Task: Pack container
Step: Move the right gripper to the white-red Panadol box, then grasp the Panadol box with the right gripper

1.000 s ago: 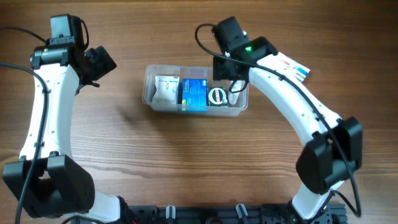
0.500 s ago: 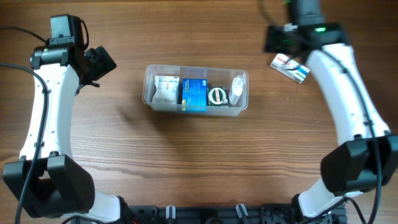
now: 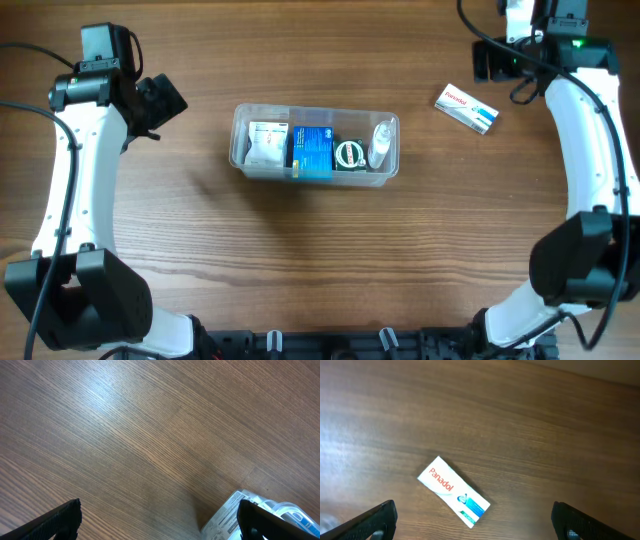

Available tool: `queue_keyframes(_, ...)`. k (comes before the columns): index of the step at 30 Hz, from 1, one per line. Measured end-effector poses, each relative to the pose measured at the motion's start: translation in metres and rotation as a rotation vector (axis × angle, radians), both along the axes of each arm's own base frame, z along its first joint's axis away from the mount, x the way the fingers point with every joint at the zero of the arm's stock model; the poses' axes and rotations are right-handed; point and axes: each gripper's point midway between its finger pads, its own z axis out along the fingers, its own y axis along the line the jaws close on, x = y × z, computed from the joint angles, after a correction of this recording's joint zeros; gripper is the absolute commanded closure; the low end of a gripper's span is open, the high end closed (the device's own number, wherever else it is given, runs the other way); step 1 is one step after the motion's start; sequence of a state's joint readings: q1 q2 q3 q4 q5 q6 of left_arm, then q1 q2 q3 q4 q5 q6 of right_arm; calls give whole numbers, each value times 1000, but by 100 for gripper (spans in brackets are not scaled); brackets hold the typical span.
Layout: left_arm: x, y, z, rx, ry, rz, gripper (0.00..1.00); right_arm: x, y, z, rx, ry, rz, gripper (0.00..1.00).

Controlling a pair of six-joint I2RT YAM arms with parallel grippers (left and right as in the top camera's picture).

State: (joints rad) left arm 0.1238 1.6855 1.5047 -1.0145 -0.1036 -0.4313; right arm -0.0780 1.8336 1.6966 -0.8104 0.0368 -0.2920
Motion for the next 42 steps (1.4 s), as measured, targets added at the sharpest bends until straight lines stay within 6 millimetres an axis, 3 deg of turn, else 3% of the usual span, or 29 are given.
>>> queue_keyframes(4, 0, 0, 0, 0, 0, 0, 0, 0, 2, -37, -10, 97, 63, 0)
queue_keyframes(8, 0, 0, 0, 0, 0, 0, 0, -4, 17, -90, 35, 226, 187, 0)
queue_keyframes(12, 0, 0, 0, 0, 0, 0, 0, -9, 29, -122, 73, 295, 290, 0)
queue_keyframes(20, 0, 0, 0, 0, 0, 0, 0, -12, 31, -172, 73, 384, 357, 0)
queue_keyframes(31, 0, 0, 0, 0, 0, 0, 0, 3, 15, -180, -2, 349, 337, 0)
queue_keyframes(42, 0, 0, 0, 0, 0, 0, 0, 9, 14, -183, -9, 326, 336, 1)
